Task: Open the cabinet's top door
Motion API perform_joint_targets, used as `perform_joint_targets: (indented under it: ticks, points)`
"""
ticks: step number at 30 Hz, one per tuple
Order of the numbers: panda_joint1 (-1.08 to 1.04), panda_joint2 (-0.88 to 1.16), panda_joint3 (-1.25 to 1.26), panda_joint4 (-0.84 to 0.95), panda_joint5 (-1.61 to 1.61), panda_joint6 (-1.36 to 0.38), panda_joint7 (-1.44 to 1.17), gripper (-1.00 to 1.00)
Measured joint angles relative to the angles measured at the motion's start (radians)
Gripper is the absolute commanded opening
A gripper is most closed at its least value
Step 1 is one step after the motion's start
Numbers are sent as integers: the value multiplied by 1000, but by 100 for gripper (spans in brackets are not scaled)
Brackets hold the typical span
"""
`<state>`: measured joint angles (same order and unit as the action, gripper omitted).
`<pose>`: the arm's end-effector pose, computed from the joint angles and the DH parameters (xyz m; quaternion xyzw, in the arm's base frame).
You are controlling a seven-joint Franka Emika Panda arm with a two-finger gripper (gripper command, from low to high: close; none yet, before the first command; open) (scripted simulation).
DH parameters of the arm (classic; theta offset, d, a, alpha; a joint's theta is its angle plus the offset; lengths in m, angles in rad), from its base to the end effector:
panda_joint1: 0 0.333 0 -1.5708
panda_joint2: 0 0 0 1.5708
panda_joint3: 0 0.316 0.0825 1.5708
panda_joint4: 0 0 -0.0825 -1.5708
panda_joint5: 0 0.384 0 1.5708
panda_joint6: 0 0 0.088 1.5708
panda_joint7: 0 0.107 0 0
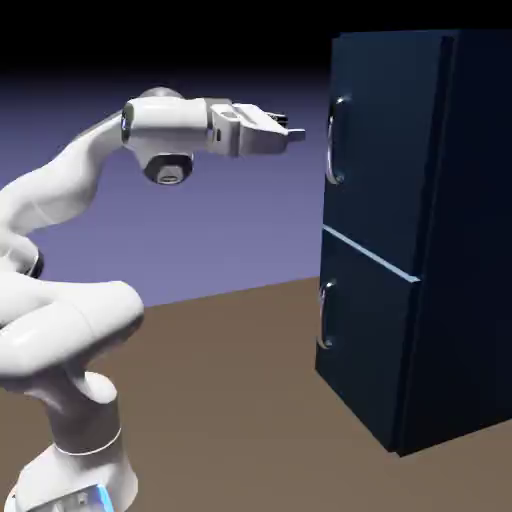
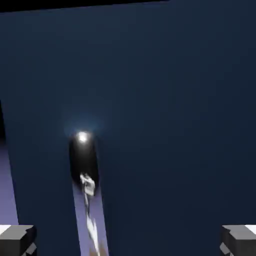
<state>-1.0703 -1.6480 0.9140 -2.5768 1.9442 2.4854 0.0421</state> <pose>0.3263 0.1086 0.6046 -0.6399 0.3275 -0.6441 0.2614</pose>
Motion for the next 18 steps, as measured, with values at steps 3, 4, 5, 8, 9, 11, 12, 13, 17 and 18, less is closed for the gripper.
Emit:
perform_joint_targets:
  ticks: [3, 4, 5, 8, 9, 11, 12, 13, 17, 18]
  points:
    - [-73, -72, 61, 16, 130, -37, -47, 0]
    - [-97, -96, 82, 21, 174, -49, -63, 0]
    - [-115, -115, 97, 25, 207, -59, -74, 0]
    - [-187, -115, 109, 76, 249, -75, -74, 0]
    - [-225, -115, 116, 102, 271, -84, -73, 0]
    - [-279, -115, 125, 141, 303, -97, -73, -100]
    - [-280, -115, 125, 141, 303, -97, -73, -100]
    - [-280, -115, 125, 141, 303, -97, -73, -100]
    - [-211, -115, 60, 8, 382, -271, -216, -100]
    - [-199, -113, 42, -21, 392, -315, -245, -100]
